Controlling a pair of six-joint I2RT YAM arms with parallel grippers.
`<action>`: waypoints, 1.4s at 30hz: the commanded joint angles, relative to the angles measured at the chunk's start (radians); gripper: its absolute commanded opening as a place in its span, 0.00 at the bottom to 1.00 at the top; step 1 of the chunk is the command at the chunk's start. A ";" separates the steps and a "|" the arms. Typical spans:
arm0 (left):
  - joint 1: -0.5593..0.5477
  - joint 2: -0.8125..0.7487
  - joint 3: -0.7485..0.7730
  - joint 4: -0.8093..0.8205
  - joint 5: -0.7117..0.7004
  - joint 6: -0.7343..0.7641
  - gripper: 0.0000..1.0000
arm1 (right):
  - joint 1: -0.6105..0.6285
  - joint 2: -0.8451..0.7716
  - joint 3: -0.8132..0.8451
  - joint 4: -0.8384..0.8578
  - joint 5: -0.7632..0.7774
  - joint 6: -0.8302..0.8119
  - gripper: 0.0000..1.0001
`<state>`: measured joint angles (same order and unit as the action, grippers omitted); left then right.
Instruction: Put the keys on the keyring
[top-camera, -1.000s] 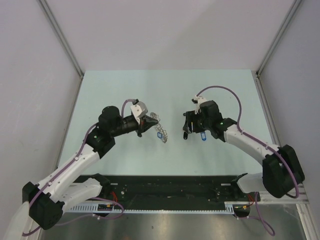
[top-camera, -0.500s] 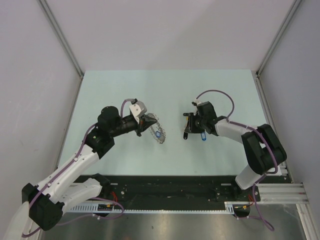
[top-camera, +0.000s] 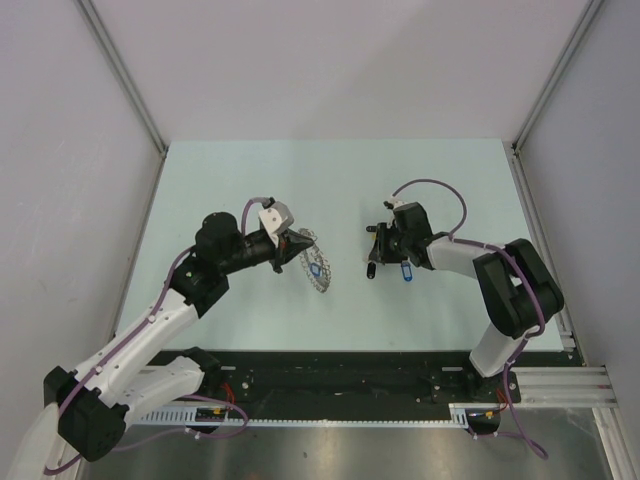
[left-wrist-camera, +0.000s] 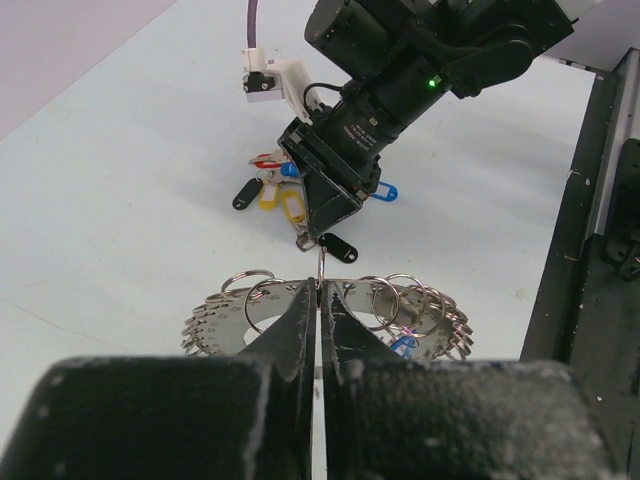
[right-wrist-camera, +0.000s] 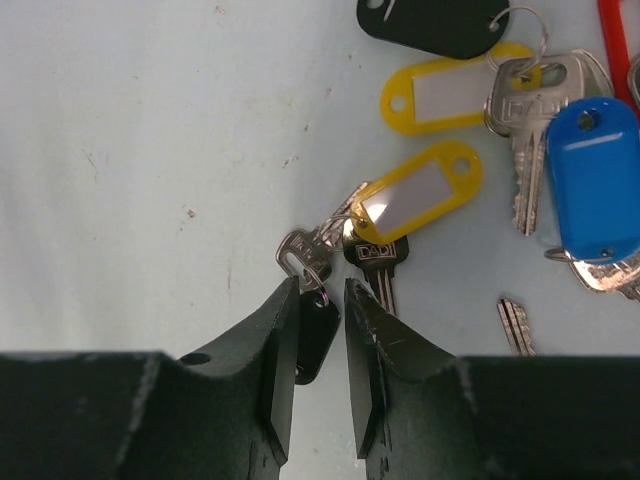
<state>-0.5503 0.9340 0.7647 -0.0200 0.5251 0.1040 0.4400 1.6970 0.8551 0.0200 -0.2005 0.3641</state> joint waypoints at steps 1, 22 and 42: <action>0.009 -0.006 0.018 0.035 0.004 -0.007 0.00 | -0.004 0.024 0.044 0.048 -0.037 -0.034 0.29; 0.009 -0.009 0.022 0.028 0.012 -0.006 0.00 | 0.000 -0.161 0.038 -0.069 -0.065 -0.151 0.00; 0.012 -0.020 0.022 0.028 -0.008 0.006 0.00 | 0.019 -0.457 -0.182 0.014 -0.201 -0.182 0.00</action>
<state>-0.5472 0.9356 0.7647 -0.0280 0.5251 0.1047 0.4519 1.2873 0.6800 0.0929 -0.3981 0.1970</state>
